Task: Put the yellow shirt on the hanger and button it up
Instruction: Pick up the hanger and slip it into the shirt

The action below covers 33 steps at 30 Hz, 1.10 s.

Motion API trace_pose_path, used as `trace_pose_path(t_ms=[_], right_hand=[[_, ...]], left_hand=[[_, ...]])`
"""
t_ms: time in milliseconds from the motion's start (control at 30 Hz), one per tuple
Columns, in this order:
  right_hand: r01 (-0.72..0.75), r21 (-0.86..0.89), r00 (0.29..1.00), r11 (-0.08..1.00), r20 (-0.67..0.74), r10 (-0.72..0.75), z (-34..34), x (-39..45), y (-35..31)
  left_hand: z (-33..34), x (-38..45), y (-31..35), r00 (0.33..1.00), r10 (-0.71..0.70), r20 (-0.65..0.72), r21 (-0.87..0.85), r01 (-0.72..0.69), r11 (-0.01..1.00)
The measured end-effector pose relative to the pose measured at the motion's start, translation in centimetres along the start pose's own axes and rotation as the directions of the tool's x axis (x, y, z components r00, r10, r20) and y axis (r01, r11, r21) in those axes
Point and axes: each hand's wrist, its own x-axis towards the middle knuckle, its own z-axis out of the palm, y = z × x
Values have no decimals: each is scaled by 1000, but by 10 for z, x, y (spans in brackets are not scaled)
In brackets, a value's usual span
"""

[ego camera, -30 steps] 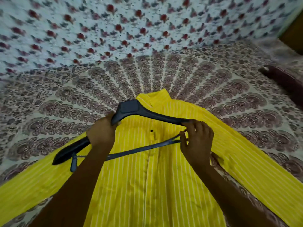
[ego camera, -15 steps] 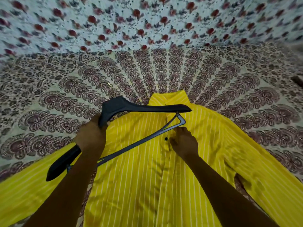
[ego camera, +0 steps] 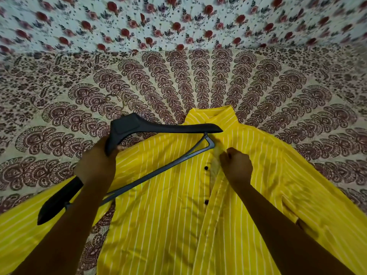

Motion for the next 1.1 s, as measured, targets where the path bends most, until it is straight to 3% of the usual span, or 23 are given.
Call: trace_pose_path(t_ms=[100,167,367,600,767,900,1033,1100], right_hand=[[-61,244,973,968,-202,112,-10,0,-2],[-33,301,954,953,-275,119,-16,2,-3],[266,269,945,926,-261,-196,-19,5,-11],[365,281,925,888,-212,-314,-23,14,-15],[430,178,901,885,-146,-408,-28,22,-1],[446,229,893,865,-177,-414,-37,25,12],[324,-17,908,946,-277,-316,-43,46,36],[263,-130,943,956,-177,-283,-43,59,48]], left_hand=[[0,0,-5,1000,-6,17,1,6,1000],[3,-1,-3,1000,14,28,-12,-14,1000],[27,-10,38,991,111,75,17,-113,993],[71,-13,129,977,178,120,-33,-176,984],[100,-19,183,960,233,157,28,-240,970],[113,-17,205,955,254,152,61,-266,962],[111,-6,203,937,319,140,60,-329,942],[108,-2,202,917,368,151,34,-377,926]])
